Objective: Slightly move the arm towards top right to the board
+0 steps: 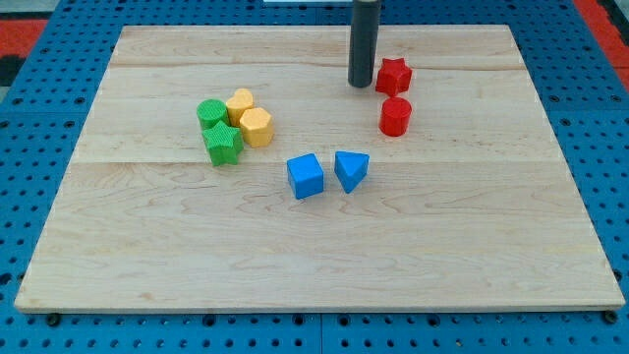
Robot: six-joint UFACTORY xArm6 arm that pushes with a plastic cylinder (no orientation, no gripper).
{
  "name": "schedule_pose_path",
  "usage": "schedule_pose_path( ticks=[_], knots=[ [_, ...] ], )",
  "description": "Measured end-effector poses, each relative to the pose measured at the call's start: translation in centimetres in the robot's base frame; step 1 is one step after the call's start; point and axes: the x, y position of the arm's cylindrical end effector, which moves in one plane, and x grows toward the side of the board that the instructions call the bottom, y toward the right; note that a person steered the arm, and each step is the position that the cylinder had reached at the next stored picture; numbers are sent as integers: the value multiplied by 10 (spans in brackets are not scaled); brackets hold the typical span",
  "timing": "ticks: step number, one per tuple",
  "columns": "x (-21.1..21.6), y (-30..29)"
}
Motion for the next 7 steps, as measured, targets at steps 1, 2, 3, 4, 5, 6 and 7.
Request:
schedule_pose_path(
  ticks=[1,2,3,4,5,6,7],
  knots=[
    [-28,11],
    [-7,59],
    [49,62],
    [68,62],
    [68,71],
    [51,80],
    [28,91]
  ],
)
